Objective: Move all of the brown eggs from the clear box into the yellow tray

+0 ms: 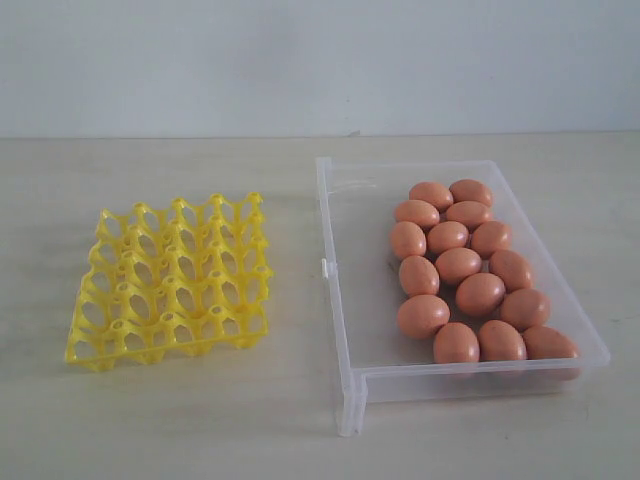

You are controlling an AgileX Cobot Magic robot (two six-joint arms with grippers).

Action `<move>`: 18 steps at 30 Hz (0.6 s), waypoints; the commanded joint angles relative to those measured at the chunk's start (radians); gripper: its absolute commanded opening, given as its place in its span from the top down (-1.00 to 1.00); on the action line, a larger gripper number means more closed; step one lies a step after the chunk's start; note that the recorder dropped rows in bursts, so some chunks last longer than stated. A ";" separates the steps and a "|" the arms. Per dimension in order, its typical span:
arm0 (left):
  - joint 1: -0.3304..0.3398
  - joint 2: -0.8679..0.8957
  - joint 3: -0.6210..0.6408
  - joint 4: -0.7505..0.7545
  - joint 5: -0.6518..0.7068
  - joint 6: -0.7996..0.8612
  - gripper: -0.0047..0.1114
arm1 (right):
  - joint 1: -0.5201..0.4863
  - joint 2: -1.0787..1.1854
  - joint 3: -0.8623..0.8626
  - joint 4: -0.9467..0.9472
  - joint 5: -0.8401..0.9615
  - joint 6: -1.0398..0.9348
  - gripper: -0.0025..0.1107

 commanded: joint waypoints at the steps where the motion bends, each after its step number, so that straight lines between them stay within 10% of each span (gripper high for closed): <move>1: 0.001 -0.002 0.004 -0.005 0.009 -0.009 0.85 | 0.005 -0.005 -0.001 -0.005 0.005 0.000 0.96; 18: 0.001 -0.002 0.004 -0.007 0.009 -0.009 0.85 | 0.005 -0.005 -0.001 -0.005 -0.226 0.048 0.96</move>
